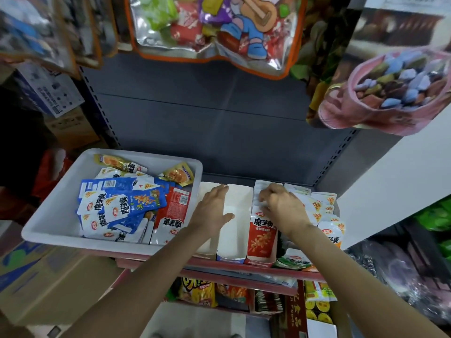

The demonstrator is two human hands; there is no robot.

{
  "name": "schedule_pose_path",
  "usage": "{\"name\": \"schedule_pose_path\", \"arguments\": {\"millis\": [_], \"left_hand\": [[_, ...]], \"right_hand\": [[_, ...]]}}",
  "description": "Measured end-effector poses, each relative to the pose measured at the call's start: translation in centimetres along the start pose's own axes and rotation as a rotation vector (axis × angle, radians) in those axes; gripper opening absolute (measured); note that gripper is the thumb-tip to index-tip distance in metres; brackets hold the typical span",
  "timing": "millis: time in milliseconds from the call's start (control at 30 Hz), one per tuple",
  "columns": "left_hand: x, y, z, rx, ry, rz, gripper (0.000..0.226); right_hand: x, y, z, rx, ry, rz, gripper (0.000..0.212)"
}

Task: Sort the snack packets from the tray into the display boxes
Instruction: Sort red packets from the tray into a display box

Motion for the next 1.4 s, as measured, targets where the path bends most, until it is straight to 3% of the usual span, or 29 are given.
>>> {"name": "schedule_pose_path", "arguments": {"millis": [133, 267, 400, 533, 600, 733, 800, 867, 933, 1000, 1200, 1333, 1400], "left_hand": [[2.2, -1.0, -2.2, -0.111, -0.06, 0.038, 0.042], [6.7, -2.1, -4.7, -0.191, -0.049, -0.02, 0.029], [14.2, -3.0, -6.1, -0.162, -0.093, -0.179, 0.031], [20.9, -3.3, -5.8, 0.019, -0.019, -0.195, 0.056], [23.5, -3.7, -5.5, 0.139, 0.056, -0.223, 0.071], [26.0, -3.9, -4.5, 0.324, 0.133, -0.17, 0.083], [26.3, -4.0, -4.3, 0.351, 0.111, -0.168, 0.082], [26.4, -3.8, -4.5, 0.321, 0.174, -0.155, 0.077], [26.4, -3.6, -4.9, 0.286, 0.26, -0.151, 0.074], [26.4, -3.4, -5.1, 0.268, 0.278, -0.17, 0.07], [25.9, -3.1, -6.2, 0.226, 0.17, -0.247, 0.06], [24.1, -2.8, -7.8, 0.023, -0.174, -0.263, 0.053], [22.3, -2.8, -8.6, -0.04, -0.379, -0.22, 0.061]], "right_hand": [[3.5, 1.3, -0.3, -0.027, 0.226, -0.041, 0.024], [9.4, 3.2, 0.8, -0.021, 0.485, -0.116, 0.023], [16.0, 5.2, 3.3, 0.058, 0.573, -0.135, 0.026], [20.3, 7.1, 7.4, 0.233, 0.592, -0.01, 0.026], [21.0, 8.1, 10.5, 0.317, 0.574, 0.107, 0.039], [21.2, 8.2, 15.7, 0.532, 0.447, 0.286, 0.092], [21.2, 7.8, 16.2, 0.554, 0.39, 0.314, 0.097], [21.2, 7.7, 15.8, 0.541, 0.369, 0.327, 0.083], [21.4, 7.8, 15.0, 0.532, 0.347, 0.293, 0.051], [21.3, 7.7, 13.6, 0.503, 0.298, 0.259, 0.034], [20.2, 8.0, 10.2, 0.312, 0.217, 0.236, 0.029], [19.4, 8.4, 6.5, 0.143, 0.223, 0.217, 0.029], [18.7, 8.3, 5.0, 0.096, 0.252, 0.195, 0.036]]}}
Point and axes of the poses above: each hand's wrist, its own y-axis towards the middle knuckle, its own z-axis out of the palm, x = y × z, the point moved 8 cm from there along y, towards the middle knuckle, and after that the axes turned 6 degrees about y, right-handed, at the moved point
